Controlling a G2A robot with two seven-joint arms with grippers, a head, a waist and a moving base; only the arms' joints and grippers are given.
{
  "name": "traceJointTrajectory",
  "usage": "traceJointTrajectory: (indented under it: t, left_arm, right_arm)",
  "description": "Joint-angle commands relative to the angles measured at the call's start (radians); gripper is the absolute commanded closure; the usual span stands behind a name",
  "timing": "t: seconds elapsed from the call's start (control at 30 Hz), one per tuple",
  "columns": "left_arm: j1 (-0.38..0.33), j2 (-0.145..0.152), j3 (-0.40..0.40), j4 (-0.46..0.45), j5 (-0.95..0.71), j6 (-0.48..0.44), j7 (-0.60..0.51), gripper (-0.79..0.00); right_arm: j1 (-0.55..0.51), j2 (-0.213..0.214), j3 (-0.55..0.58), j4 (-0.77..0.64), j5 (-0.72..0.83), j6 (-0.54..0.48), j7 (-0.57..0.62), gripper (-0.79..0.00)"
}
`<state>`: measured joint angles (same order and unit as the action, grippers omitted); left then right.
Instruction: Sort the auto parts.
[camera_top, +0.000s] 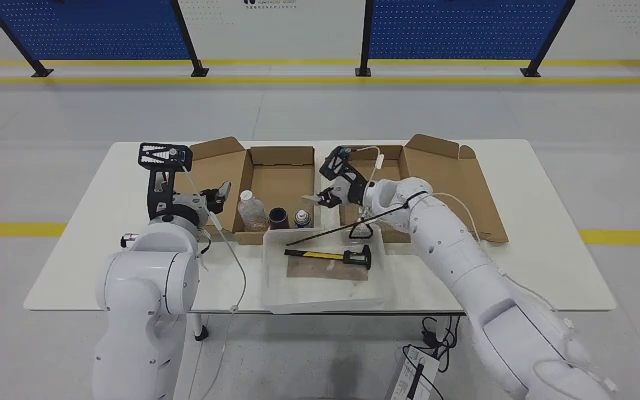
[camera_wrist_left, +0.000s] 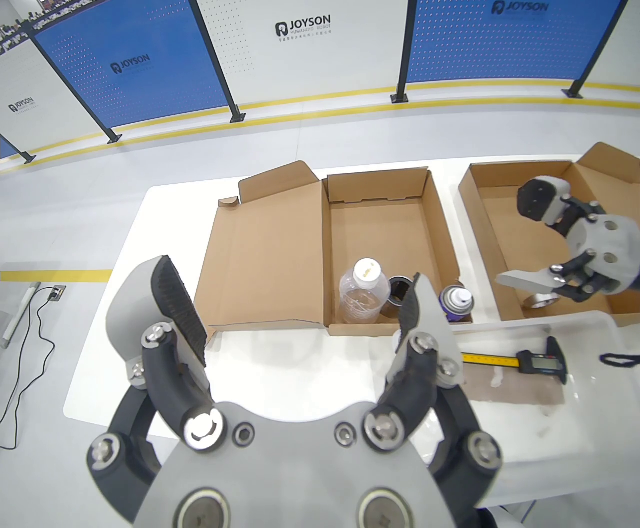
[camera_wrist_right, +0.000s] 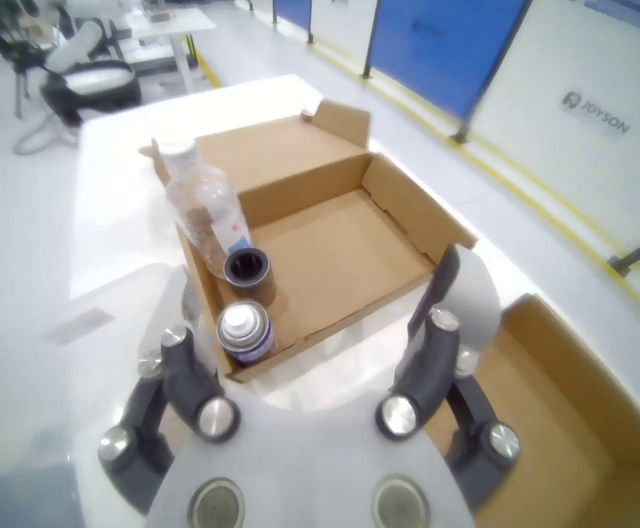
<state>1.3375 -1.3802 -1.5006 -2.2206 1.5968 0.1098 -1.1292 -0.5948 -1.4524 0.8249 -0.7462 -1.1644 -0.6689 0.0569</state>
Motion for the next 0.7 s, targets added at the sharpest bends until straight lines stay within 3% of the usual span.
traceJointTrajectory:
  t: [0.0,0.3,0.5,0.67]
  left_arm:
    - [0.0,0.0,0.0,0.0,0.0,0.0,0.0,-0.785]
    - [0.0,0.0,0.0,0.0,0.0,0.0,0.0,-0.785]
    - [0.0,0.0,0.0,0.0,0.0,0.0,0.0,-0.785]
    - [0.0,0.0,0.0,0.0,0.0,0.0,0.0,-0.785]
  right_arm:
    - [-0.064,0.036,0.053,-0.149,-0.031,0.056,0.146,-0.785]
    - [-0.491,0.166,0.371,-0.846,-0.018,0.063,0.631,-0.785]
    - [-0.655,0.205,0.497,-1.1,0.034,0.038,0.854,-0.785]
    - [-0.702,0.221,0.525,-1.216,0.066,0.016,0.984,-0.785]
